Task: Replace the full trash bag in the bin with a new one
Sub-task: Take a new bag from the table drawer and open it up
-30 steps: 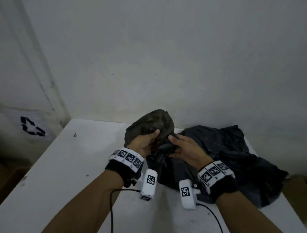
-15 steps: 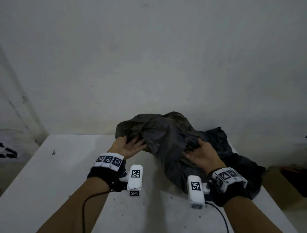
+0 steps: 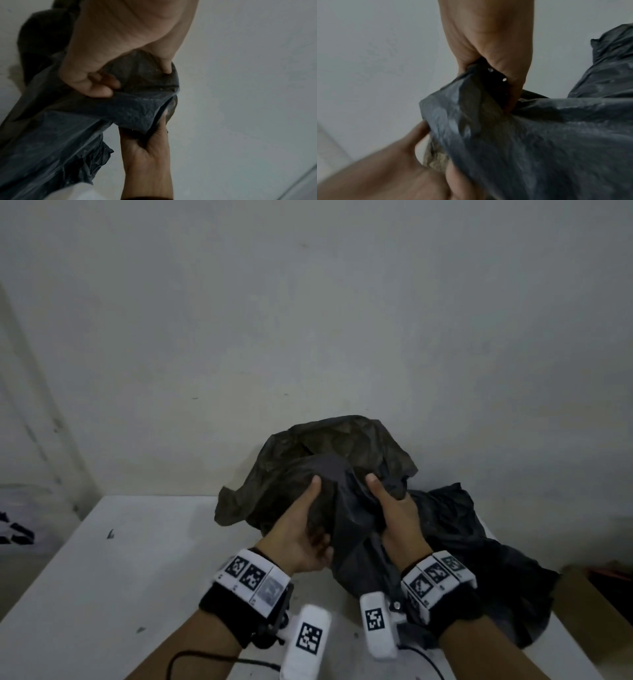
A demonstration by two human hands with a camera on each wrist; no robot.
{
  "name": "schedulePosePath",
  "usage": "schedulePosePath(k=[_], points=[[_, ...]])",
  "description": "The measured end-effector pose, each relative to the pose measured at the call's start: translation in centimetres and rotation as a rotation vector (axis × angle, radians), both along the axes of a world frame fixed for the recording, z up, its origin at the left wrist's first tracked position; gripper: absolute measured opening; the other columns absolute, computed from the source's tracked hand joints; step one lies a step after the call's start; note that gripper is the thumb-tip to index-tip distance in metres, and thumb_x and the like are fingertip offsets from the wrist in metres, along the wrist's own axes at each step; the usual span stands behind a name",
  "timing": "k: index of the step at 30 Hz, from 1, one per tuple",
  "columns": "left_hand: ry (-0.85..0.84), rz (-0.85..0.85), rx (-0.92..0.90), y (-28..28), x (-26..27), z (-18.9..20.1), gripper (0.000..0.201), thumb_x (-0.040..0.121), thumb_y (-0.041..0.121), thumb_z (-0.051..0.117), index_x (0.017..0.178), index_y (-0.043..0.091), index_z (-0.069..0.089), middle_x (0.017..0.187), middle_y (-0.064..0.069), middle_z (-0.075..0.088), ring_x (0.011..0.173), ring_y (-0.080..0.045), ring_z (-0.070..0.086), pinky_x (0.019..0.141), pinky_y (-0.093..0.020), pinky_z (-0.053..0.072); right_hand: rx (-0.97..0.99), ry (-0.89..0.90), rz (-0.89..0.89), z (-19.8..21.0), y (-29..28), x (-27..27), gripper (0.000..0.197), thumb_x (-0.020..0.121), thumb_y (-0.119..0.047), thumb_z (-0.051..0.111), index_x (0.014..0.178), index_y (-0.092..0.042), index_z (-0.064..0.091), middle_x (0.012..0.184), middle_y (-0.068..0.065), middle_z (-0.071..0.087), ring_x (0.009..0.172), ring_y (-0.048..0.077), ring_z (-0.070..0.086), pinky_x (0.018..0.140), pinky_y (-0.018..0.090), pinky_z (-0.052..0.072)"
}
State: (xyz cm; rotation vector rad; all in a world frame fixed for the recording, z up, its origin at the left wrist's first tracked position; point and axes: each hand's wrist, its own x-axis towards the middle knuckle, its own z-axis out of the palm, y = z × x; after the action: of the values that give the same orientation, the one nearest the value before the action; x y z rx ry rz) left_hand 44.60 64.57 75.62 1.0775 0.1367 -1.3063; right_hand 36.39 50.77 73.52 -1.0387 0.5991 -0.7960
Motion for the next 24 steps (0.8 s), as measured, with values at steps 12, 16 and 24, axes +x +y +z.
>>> schedulePosePath(k=[12, 16, 24], points=[[0.294, 0.113, -0.258, -1.7, 0.7, 1.9, 0.065, 0.098, 0.052, 0.035, 0.141, 0.004, 0.041, 0.143, -0.027, 0.042, 0.131, -0.046, 0.039, 0.103, -0.064, 0.031, -0.039, 0.047, -0.136, 0.5, 2.0, 0.2, 0.039, 0.081, -0.03, 0.076, 0.114, -0.009, 0.068, 0.111, 0.008, 0.073, 0.1, 0.023, 0.071, 0.09, 0.041, 0.056], [0.337, 0.254, -0.348, -1.7, 1.5, 0.9, 0.064, 0.102, 0.048, 0.025, 0.144, 0.002, 0.036, 0.148, -0.027, 0.036, 0.135, -0.045, 0.035, 0.103, -0.063, 0.028, 0.365, -0.015, 0.002, 1.9, 0.3, -1.0, 0.045, 0.088, -0.036, 0.064, 0.122, -0.007, 0.059, 0.12, 0.013, 0.062, 0.108, 0.031, 0.06, 0.09, 0.045, 0.05], [0.283, 0.467, -0.542, -3.2, 2.0, 2.8, 0.031, 0.103, 0.018, 0.035, 0.107, 0.0, 0.06, 0.143, -0.015, 0.048, 0.122, -0.033, 0.051, 0.09, -0.046, 0.039, 0.714, -0.323, 0.113, 4.6, -0.9, -2.5, 0.043, 0.104, -0.027, 0.036, 0.138, -0.004, 0.05, 0.141, 0.021, 0.051, 0.13, 0.036, 0.048, 0.105, 0.046, 0.04]])
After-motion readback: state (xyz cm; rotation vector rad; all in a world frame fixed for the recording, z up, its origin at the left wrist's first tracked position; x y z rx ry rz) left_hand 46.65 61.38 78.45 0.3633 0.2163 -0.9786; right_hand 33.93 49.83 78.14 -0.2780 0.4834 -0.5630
